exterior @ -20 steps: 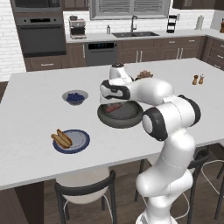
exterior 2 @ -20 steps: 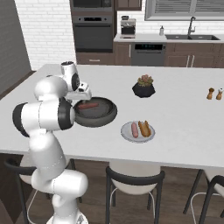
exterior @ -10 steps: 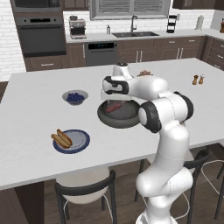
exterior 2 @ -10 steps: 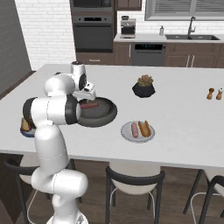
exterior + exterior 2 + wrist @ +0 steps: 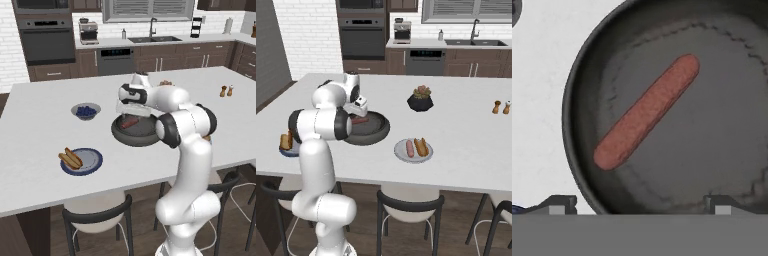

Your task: Place one bun and one sausage from the bowl on each plate.

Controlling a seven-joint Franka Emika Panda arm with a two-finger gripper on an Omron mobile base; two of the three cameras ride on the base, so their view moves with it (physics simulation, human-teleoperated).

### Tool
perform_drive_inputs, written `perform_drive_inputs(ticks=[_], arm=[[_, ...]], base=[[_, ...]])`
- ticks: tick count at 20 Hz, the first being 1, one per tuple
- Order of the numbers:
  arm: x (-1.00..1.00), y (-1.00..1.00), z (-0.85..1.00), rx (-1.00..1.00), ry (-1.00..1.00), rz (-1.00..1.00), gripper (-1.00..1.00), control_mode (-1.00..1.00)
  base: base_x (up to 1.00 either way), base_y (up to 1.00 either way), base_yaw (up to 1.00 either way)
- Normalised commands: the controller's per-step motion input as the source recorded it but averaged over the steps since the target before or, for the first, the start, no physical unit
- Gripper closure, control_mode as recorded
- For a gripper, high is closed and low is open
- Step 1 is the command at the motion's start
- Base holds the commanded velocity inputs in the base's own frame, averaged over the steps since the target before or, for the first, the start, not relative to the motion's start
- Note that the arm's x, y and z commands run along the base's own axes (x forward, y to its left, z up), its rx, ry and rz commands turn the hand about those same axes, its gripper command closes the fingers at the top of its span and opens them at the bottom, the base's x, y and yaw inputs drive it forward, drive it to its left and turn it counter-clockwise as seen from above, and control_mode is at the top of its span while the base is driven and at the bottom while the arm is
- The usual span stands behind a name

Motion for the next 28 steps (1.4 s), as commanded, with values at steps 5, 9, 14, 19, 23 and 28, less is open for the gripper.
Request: perform_drive_inputs(ticks=[5,9,14,19,23,28], arm=[[0.22,0.0,-0.39,0.0,0.26,-0.01,-1.0,-1.0],[0.16,0.02,-0.19,0.0,0.07,0.0,-1.0,-1.0],[0.14,0.14,-0.14,0.0,0.0,0.0,-1.0,-1.0],[-0.19,0.03,-0.45,0.0,-0.12,0.0,-1.0,-1.0],[0.0,0.11,-0.25,0.0,-0.27,0.0,-1.0,-1.0],[0.17,0.03,-0.01,0.0,-0.16,0.0,-1.0,-1.0]], base=[[0.0,0.0,0.0],[0.0,0.0,0.0],[0.0,0.0,0.0],[0.0,0.0,0.0],[0.0,0.0,0.0],[0.0,0.0,0.0]])
